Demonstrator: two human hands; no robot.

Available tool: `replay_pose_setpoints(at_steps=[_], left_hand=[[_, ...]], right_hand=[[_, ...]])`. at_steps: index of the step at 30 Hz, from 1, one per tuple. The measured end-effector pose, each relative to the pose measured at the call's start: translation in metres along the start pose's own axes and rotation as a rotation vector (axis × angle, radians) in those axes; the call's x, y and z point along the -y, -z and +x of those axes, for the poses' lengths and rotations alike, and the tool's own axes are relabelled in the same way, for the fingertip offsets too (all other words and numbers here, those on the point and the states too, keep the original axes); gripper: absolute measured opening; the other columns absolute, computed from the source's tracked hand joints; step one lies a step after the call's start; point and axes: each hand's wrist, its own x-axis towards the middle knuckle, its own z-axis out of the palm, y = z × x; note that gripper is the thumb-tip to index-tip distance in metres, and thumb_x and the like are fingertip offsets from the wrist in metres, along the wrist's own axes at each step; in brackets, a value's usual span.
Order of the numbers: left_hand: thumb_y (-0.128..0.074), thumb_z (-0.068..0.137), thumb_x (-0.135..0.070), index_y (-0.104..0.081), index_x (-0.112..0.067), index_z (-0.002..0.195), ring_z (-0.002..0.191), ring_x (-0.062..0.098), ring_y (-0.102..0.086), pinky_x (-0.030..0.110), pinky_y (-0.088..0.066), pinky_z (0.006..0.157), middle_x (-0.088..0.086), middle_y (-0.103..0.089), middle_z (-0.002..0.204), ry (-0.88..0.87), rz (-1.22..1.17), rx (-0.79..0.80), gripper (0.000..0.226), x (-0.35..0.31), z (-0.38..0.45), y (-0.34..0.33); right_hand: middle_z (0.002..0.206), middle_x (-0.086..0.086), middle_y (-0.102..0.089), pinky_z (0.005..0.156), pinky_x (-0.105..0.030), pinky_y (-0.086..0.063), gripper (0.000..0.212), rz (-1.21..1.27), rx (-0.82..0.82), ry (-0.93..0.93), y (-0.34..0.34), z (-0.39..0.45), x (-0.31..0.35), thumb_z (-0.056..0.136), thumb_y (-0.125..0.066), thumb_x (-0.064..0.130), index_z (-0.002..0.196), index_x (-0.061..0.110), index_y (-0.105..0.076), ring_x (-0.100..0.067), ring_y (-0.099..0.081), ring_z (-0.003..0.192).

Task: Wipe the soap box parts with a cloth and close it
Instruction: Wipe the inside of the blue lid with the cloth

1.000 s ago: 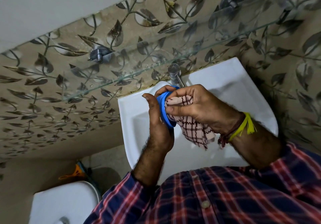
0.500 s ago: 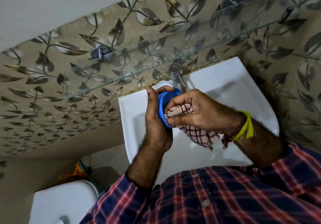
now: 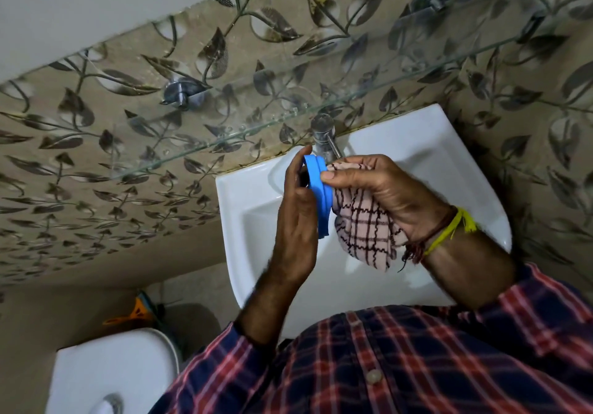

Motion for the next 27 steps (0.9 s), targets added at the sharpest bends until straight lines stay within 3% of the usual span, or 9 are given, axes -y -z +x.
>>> replay_pose_setpoints(at_steps=[2, 4, 6, 8, 11, 13, 16, 21, 27], left_hand=[[-0.029, 0.089, -0.081, -0.033, -0.005, 0.153, 0.139, 0.011, -0.049, 0.034, -0.044, 0.114, 0.007, -0.049, 0.150, -0.061, 0.028, -0.066, 0.099, 0.006, 0.002, -0.004], [-0.028, 0.086, -0.087, -0.035, -0.006, 0.154, 0.141, 0.026, -0.048, 0.051, -0.040, 0.117, 0.016, -0.049, 0.151, -0.034, 0.012, -0.116, 0.105, 0.006, 0.006, -0.009], [-0.023, 0.085, -0.088, -0.030, -0.006, 0.157, 0.145, 0.026, -0.043, 0.047, -0.035, 0.121, 0.018, -0.044, 0.155, -0.045, 0.023, -0.106, 0.109, 0.008, 0.004, -0.014], [-0.020, 0.089, -0.085, -0.030, -0.001, 0.155, 0.146, 0.024, -0.042, 0.037, -0.034, 0.121, 0.020, -0.045, 0.154, -0.078, 0.049, -0.109, 0.108, 0.015, 0.000, -0.015], [-0.017, 0.097, -0.070, -0.041, -0.001, 0.148, 0.138, 0.027, -0.051, 0.044, -0.038, 0.119, 0.022, -0.056, 0.142, -0.052, 0.036, -0.153, 0.088, 0.015, 0.004, -0.013], [-0.015, 0.098, -0.065, -0.050, -0.013, 0.140, 0.132, 0.014, -0.057, 0.034, -0.042, 0.114, 0.006, -0.066, 0.134, -0.033, -0.021, -0.161, 0.076, 0.009, 0.008, -0.012], [-0.005, 0.102, -0.058, -0.060, -0.031, 0.126, 0.115, -0.004, -0.064, 0.011, -0.047, 0.096, -0.019, -0.075, 0.112, 0.042, -0.125, -0.139, 0.065, 0.003, 0.012, -0.009], [-0.005, 0.094, -0.069, -0.077, -0.045, 0.102, 0.102, 0.002, -0.073, 0.015, -0.056, 0.076, -0.014, -0.079, 0.103, 0.210, -0.231, -0.057, 0.076, -0.001, 0.010, -0.008], [-0.011, 0.084, -0.082, -0.078, -0.048, 0.098, 0.100, 0.010, -0.075, 0.027, -0.062, 0.076, -0.009, -0.080, 0.103, 0.299, -0.283, -0.063, 0.077, -0.005, 0.013, -0.003]], right_hand=[[0.112, -0.036, -0.051, 0.111, -0.063, -0.034, 0.049, 0.040, 0.014, -0.031, -0.002, 0.001, -0.001, 0.081, -0.071, 0.007, 0.117, -0.022, -0.053, -0.044, -0.049, 0.103], [0.114, -0.036, -0.055, 0.101, -0.056, -0.047, 0.043, 0.123, 0.049, -0.050, -0.003, 0.000, -0.002, 0.086, -0.067, 0.006, 0.121, -0.017, -0.056, -0.044, -0.056, 0.106], [0.113, -0.034, -0.063, 0.087, -0.045, -0.058, 0.041, 0.206, 0.086, -0.066, -0.005, -0.001, -0.002, 0.086, -0.065, 0.005, 0.121, -0.015, -0.059, -0.040, -0.066, 0.100], [0.114, -0.036, -0.062, 0.091, -0.044, -0.058, 0.044, 0.230, 0.079, -0.068, -0.005, 0.000, -0.006, 0.083, -0.067, 0.004, 0.120, -0.017, -0.057, -0.040, -0.067, 0.100], [0.103, -0.029, -0.071, 0.083, -0.036, -0.061, 0.033, 0.147, 0.045, -0.027, -0.004, 0.002, -0.012, 0.086, -0.069, 0.007, 0.112, -0.012, -0.066, -0.033, -0.071, 0.093], [0.080, -0.012, -0.075, 0.066, -0.026, -0.060, 0.019, 0.033, 0.037, 0.027, -0.004, 0.002, -0.013, 0.085, -0.070, 0.011, 0.098, -0.003, -0.072, -0.018, -0.072, 0.072], [0.088, -0.012, -0.075, 0.076, -0.034, -0.061, 0.025, -0.063, 0.046, 0.080, -0.004, -0.002, -0.011, 0.078, -0.074, 0.014, 0.099, 0.001, -0.074, -0.022, -0.070, 0.079], [0.091, -0.015, -0.074, 0.079, -0.030, -0.060, 0.022, -0.177, 0.015, 0.168, -0.001, 0.000, -0.001, 0.084, -0.070, -0.005, 0.106, -0.007, -0.070, -0.021, -0.071, 0.082], [0.093, -0.010, -0.077, 0.082, -0.026, -0.061, 0.021, -0.415, -0.011, 0.211, -0.006, -0.002, -0.010, 0.081, -0.075, -0.006, 0.101, -0.001, -0.073, -0.015, -0.074, 0.085]])
